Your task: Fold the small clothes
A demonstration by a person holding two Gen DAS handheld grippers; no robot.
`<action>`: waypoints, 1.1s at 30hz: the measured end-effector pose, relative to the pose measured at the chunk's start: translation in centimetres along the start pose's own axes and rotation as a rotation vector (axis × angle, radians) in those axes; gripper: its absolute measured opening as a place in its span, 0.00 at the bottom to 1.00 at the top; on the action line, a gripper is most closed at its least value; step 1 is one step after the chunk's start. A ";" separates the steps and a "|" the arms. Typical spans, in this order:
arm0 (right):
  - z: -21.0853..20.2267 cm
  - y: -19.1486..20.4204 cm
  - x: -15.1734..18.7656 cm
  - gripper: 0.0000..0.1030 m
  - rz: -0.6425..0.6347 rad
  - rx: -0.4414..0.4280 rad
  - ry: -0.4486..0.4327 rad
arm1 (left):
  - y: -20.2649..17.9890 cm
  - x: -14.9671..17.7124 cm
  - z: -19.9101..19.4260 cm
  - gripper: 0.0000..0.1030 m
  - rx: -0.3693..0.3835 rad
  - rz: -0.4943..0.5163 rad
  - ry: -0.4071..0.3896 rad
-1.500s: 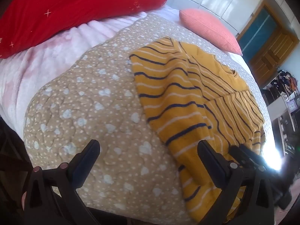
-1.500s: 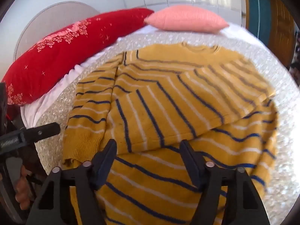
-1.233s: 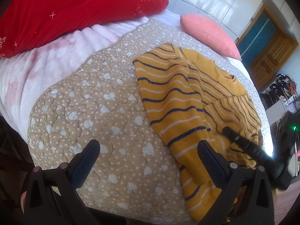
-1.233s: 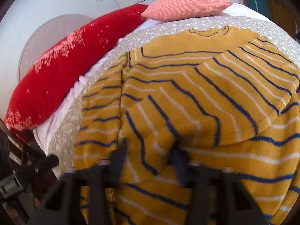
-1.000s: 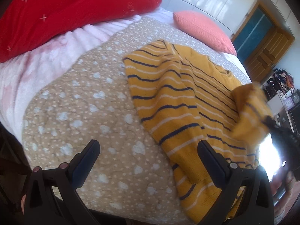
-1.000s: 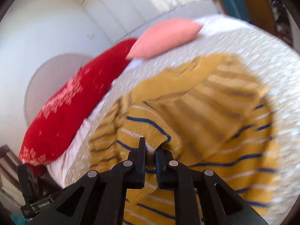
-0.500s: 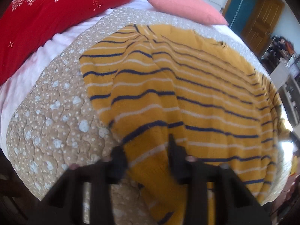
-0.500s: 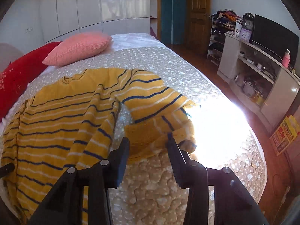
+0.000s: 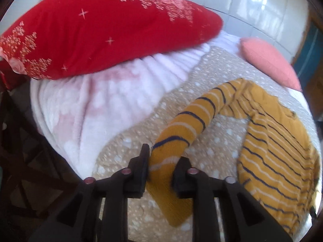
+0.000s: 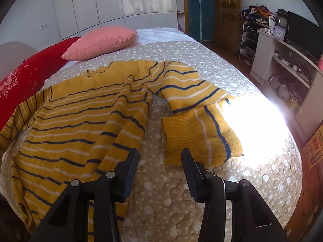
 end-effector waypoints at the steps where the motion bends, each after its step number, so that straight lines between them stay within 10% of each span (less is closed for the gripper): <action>1: 0.0 0.1 0.3 0.47 0.005 -0.020 0.004 | -0.5 0.5 -0.1 0.34 0.006 0.029 0.002; 6: 0.0 0.7 1.6 0.55 0.014 -0.076 0.020 | -3.7 4.1 -0.1 0.52 0.027 0.137 0.016; 16: -3.0 6.1 6.3 0.67 -0.043 -0.349 0.027 | -9.7 11.2 -3.8 0.81 0.330 0.212 0.133; 22: -2.7 11.1 7.4 0.78 -0.158 -0.318 0.033 | -13.4 15.0 -2.4 0.85 0.270 0.363 0.161; 23: -2.1 11.7 7.3 0.78 -0.174 -0.292 0.033 | -13.2 15.6 -1.7 0.79 0.228 0.391 0.170; 24: -2.0 11.9 7.4 0.76 -0.188 -0.275 0.035 | -13.0 16.1 -1.2 0.51 0.191 0.413 0.176; 27: -2.4 11.2 7.8 0.10 -0.219 -0.267 0.041 | -11.2 15.5 -1.7 0.14 0.139 0.419 0.137; 33: -5.0 5.3 10.2 0.07 -0.101 -0.265 0.063 | -4.3 14.1 -2.6 0.08 0.129 0.273 0.169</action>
Point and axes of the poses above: each gripper's, at about its wrist camera, not at the fingertips, and z roughly the way its jaws point, y to its left, x to its underside, the point moved 10 cm from there along z, roughly the way its jaws point, and after that the axes turned 10 degrees about -z, right-handed, at the moved point
